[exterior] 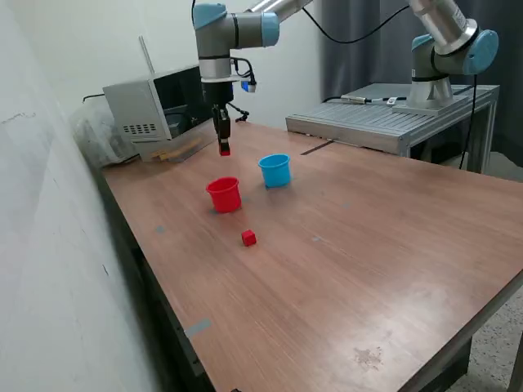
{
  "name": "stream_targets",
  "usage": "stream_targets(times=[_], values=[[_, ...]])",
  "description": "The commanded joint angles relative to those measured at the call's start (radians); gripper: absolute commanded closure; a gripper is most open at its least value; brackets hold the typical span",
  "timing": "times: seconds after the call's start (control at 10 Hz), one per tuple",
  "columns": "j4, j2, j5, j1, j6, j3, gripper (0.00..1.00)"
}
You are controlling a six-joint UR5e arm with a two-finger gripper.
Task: Place red objects in the red bin, and blue objects in the blue bin.
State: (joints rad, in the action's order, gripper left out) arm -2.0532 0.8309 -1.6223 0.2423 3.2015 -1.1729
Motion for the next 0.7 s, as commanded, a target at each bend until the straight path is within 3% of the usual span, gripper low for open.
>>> stream_targets(times=[0.0,0.6], values=[[-0.036,-0.081,-0.004,0.009,-0.003,0.016,1.00],[-0.108,-0.111,-0.002,0.009,-0.005,0.018,1.00]])
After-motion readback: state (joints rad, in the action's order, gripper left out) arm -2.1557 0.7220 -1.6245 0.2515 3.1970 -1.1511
